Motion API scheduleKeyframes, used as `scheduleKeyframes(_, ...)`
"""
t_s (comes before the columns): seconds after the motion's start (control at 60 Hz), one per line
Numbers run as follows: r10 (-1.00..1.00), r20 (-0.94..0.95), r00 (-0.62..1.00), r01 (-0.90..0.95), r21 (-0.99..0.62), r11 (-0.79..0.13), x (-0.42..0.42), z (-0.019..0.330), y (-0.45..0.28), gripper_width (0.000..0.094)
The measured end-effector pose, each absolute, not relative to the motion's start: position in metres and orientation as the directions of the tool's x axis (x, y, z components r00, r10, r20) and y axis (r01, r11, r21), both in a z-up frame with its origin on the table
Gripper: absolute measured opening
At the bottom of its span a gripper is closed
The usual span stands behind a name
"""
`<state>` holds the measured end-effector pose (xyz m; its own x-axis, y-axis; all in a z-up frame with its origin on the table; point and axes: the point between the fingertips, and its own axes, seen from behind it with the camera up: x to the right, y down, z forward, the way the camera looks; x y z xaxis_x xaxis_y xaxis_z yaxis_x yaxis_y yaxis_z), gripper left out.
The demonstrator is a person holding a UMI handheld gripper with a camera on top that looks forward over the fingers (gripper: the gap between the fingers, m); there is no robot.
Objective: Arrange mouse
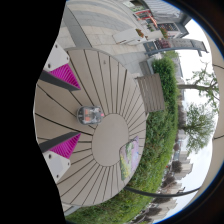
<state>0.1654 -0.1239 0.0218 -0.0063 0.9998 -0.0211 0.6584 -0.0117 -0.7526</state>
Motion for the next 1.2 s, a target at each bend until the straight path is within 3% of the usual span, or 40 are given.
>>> scheduleKeyframes(0.383,1.0,-0.01,0.003,0.637,-0.771,-0.01,0.085,-0.016,-0.114,0.0856)
scheduleKeyframes(0.667,1.0,0.022,-0.013,0.638,-0.769,0.025,0.079,-0.019,-0.114,0.0852)
scheduleKeyframes(0.7,0.999,0.02,-0.028,0.639,-0.769,0.033,0.079,-0.02,-0.117,0.073)
scheduleKeyframes(0.717,0.999,0.019,-0.035,0.641,-0.767,0.037,0.079,-0.02,-0.119,0.0542)
scheduleKeyframes(0.733,0.999,0.022,-0.027,0.641,-0.767,0.034,0.079,-0.019,-0.116,0.0423)
scheduleKeyframes(0.867,0.999,0.035,-0.001,0.646,-0.763,0.027,0.082,-0.013,-0.105,0.0388)
scheduleKeyframes(0.95,1.0,0.016,-0.007,0.641,-0.767,0.017,0.077,0.004,-0.105,0.0388)
scheduleKeyframes(1.1,1.0,-0.01,0.004,0.574,-0.819,-0.01,0.036,0.09,-0.076,0.0388)
scheduleKeyframes(1.2,0.999,0.041,0.019,0.456,-0.89,0.028,-0.026,0.159,-0.029,0.0387)
